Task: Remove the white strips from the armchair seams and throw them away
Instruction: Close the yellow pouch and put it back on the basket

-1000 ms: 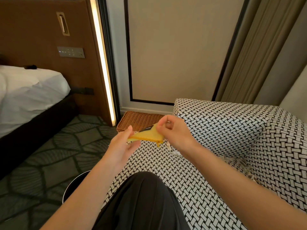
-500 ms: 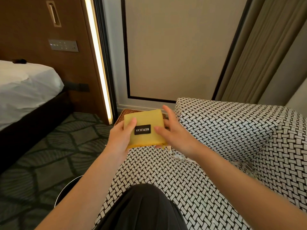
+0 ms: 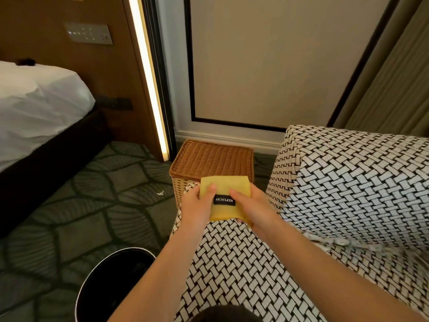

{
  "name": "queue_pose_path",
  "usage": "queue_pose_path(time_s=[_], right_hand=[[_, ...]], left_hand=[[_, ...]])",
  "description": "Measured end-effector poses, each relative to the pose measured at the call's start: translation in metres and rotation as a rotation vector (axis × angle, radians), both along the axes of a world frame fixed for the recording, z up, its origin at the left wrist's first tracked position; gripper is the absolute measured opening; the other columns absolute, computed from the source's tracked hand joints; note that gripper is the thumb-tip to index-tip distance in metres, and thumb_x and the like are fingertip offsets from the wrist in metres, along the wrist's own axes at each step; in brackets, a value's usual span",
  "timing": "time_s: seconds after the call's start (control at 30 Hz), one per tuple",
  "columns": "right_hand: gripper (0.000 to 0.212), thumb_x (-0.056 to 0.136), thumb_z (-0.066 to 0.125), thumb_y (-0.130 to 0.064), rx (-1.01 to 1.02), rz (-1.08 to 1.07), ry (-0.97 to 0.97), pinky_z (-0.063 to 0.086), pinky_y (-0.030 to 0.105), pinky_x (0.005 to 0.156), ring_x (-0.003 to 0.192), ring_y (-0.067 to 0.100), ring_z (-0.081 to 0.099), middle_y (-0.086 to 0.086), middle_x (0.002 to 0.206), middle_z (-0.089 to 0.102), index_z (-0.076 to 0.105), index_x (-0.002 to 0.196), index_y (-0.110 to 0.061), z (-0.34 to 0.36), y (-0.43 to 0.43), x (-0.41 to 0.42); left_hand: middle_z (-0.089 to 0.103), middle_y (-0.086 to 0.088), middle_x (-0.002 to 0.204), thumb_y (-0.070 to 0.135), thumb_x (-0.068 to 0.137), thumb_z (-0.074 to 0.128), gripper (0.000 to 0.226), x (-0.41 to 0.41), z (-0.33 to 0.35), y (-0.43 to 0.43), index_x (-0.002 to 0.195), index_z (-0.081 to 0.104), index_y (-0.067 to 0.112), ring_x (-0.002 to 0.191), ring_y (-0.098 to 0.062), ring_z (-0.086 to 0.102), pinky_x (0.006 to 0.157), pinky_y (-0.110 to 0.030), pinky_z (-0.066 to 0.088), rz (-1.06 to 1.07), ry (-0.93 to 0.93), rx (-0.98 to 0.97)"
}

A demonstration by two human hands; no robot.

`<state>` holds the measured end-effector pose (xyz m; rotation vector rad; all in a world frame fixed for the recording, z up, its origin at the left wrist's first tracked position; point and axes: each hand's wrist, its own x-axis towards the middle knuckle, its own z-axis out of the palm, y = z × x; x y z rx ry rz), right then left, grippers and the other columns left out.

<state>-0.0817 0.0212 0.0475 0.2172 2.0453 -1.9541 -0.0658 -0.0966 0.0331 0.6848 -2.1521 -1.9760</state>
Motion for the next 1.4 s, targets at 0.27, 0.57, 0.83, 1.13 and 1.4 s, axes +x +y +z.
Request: queue_pose_path(time_s=[0.27,0.57,0.83,1.13,1.4], right_hand=[[0.041,0.087,0.058,-0.010,0.095,-0.091,-0.079,0.049,0.023,0.055,0.092,0.019,0.059,0.005,0.111,0.055,0.045,0.125,-0.020,-0.076,-0.011,-0.062],[0.025,0.091,0.053,-0.009,0.081,-0.233,0.023,0.048,0.019,0.053,0.075,0.012,0.060,0.003,0.100,0.058,0.051,0.114,-0.016,-0.112,-0.032,-0.157],[0.035,0.091,0.046,0.002,-0.070,-0.359,-0.015,0.052,0.021,0.057,0.072,0.013,0.056,0.001,0.093,0.051,0.047,0.122,-0.015,-0.146,-0.060,-0.237],[0.047,0.091,0.037,0.014,-0.265,-0.350,-0.166,0.051,0.030,0.085,0.117,0.030,0.052,0.018,0.130,0.050,0.041,0.134,-0.003,-0.177,-0.065,-0.283],[0.029,0.093,0.044,-0.011,0.710,-0.084,0.038,0.044,0.035,0.095,0.113,0.032,0.053,0.016,0.124,0.056,0.055,0.120,-0.004,-0.177,-0.063,-0.259]], left_hand=[[0.065,0.004,0.098,0.030,0.092,0.054,0.028,-0.050,-0.090,-0.003,0.115,0.060,0.015,0.081,-0.003,0.057,0.070,-0.022,0.049,0.030,-0.056,-0.164],[0.062,0.017,0.108,0.034,0.092,0.050,0.034,-0.123,-0.123,-0.020,0.125,0.052,0.031,0.105,-0.006,0.056,0.100,-0.036,0.042,-0.018,0.094,-0.495],[0.053,0.024,0.106,0.029,0.093,0.048,0.030,-0.141,-0.125,-0.017,0.123,0.049,0.032,0.111,-0.006,0.051,0.095,-0.029,0.044,0.149,0.109,-0.488],[0.050,0.026,0.085,0.030,0.094,0.048,0.014,-0.141,-0.126,-0.017,0.105,0.056,0.032,0.089,0.005,0.051,0.095,-0.032,0.044,0.161,0.166,-0.514],[0.052,0.024,0.086,0.031,0.095,0.047,0.012,-0.139,-0.127,-0.018,0.100,0.057,0.034,0.073,0.014,0.039,0.091,-0.018,0.028,0.091,0.116,-0.663]])
